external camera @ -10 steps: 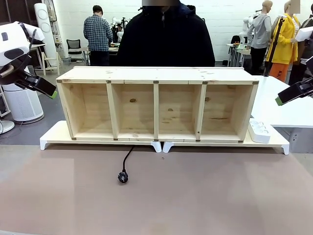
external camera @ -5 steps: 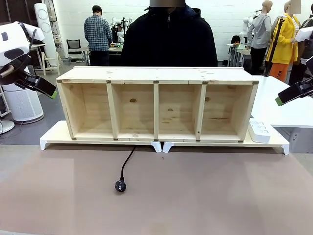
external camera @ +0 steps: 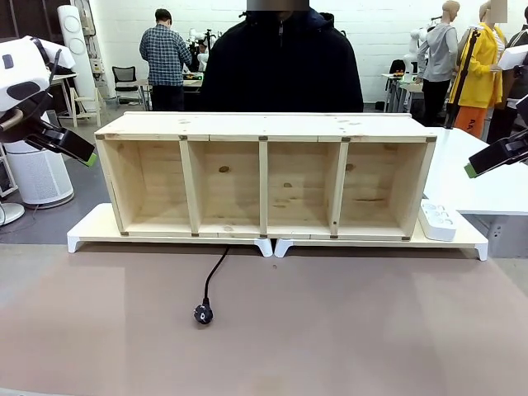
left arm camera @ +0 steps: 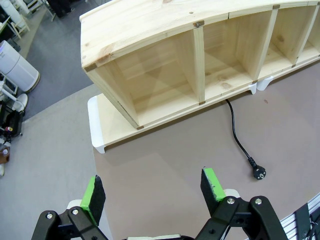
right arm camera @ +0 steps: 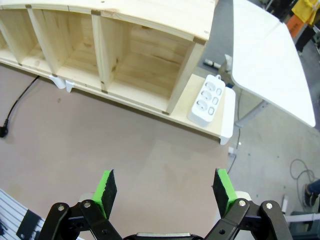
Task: Perform cable management.
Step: When the cord part of the Power Cable appears at the lower middle area of the table and stops, grasp the cord part of the Power Cable.
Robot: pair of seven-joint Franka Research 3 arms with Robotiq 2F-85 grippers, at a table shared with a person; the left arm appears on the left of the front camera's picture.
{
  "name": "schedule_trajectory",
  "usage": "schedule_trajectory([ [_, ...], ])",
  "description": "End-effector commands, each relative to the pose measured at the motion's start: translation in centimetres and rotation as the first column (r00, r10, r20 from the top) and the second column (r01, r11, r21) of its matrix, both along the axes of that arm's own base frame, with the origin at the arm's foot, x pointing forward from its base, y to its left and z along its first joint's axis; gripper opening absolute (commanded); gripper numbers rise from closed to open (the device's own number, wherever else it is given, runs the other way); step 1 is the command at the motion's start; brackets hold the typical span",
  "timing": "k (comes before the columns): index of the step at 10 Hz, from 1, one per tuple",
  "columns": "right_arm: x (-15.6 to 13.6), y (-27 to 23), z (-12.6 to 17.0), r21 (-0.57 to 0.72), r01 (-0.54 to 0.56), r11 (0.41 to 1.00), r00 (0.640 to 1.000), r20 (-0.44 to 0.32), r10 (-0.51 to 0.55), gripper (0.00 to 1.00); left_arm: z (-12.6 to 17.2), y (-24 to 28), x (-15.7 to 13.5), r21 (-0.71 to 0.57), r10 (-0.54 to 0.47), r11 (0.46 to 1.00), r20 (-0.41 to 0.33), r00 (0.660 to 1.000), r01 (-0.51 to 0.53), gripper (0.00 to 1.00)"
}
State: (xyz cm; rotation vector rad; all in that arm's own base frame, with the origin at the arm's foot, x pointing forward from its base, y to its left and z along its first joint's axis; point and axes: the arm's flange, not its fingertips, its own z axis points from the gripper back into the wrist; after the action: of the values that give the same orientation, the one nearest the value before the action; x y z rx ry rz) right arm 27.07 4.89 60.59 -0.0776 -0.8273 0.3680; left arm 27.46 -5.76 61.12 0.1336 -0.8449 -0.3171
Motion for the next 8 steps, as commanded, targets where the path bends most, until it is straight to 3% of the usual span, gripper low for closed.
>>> schedule_trajectory([
  [1,0.2,0.0,-0.1,0.0,0.001,1.0,1.0,-0.003,-0.001,1.0,0.0,0.0,0.3,0.0,0.0,1.0,0.012,1.0,0.0,1.0],
  [2,0.0,0.0,0.0,0.0,0.0,1.0,1.0,0.0,0.0,1.0,0.0,0.0,0.3,0.0,0.0,1.0,0.012,1.0,0.0,1.0],
  [5,3.6,9.7,1.1,-0.051,-0.151,0.987,0.987,-0.069,0.148,1.0,0.0,0.0,0.3,0.0,0.0,1.0,0.012,1.0,0.0,1.0],
  [8,4.2,19.2,-0.8,-0.062,-0.345,0.937,0.927,-0.181,0.329,1.0,0.0,0.0,0.3,0.0,0.0,1.0,0.012,1.0,0.0,1.0],
])
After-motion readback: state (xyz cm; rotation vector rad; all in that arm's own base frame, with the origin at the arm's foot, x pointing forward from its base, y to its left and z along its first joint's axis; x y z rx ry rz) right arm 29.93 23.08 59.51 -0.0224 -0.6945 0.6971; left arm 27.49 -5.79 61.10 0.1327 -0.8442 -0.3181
